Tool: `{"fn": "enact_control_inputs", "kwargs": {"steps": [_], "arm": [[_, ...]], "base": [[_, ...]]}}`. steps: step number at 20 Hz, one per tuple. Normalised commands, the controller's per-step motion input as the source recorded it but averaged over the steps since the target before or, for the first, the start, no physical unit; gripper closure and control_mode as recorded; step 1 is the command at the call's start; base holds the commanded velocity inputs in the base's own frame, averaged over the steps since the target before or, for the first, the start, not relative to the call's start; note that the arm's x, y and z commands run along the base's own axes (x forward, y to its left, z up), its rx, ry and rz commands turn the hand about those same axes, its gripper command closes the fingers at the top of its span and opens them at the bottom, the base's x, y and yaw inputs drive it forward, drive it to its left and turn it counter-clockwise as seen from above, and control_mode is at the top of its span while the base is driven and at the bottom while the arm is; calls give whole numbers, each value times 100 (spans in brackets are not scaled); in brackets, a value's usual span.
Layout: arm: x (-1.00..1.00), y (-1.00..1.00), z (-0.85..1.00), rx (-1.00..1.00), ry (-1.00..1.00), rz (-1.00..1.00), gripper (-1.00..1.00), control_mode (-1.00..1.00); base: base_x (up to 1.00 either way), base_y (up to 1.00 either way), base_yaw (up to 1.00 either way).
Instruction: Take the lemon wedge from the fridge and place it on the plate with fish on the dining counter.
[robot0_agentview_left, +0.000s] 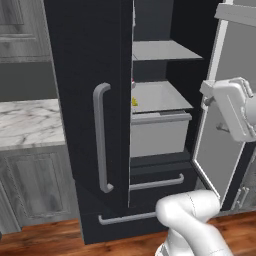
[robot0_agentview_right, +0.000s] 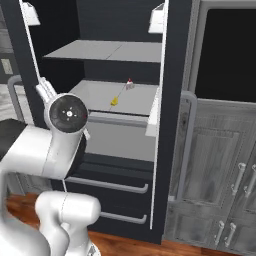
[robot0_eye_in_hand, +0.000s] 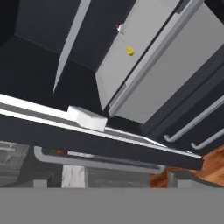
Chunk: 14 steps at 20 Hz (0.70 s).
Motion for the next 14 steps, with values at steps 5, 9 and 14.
{"fn": "enact_control_inputs", "kwargs": {"steps": [5, 9, 14], "arm": [[86, 36, -10, 20, 13, 3, -100, -100], [69, 86, -31, 9, 5, 5, -100, -100], [40, 81, -17, 4, 1, 9, -100, -100]], "base": [[0, 0, 0], [0, 0, 0], [0, 0, 0]]}}
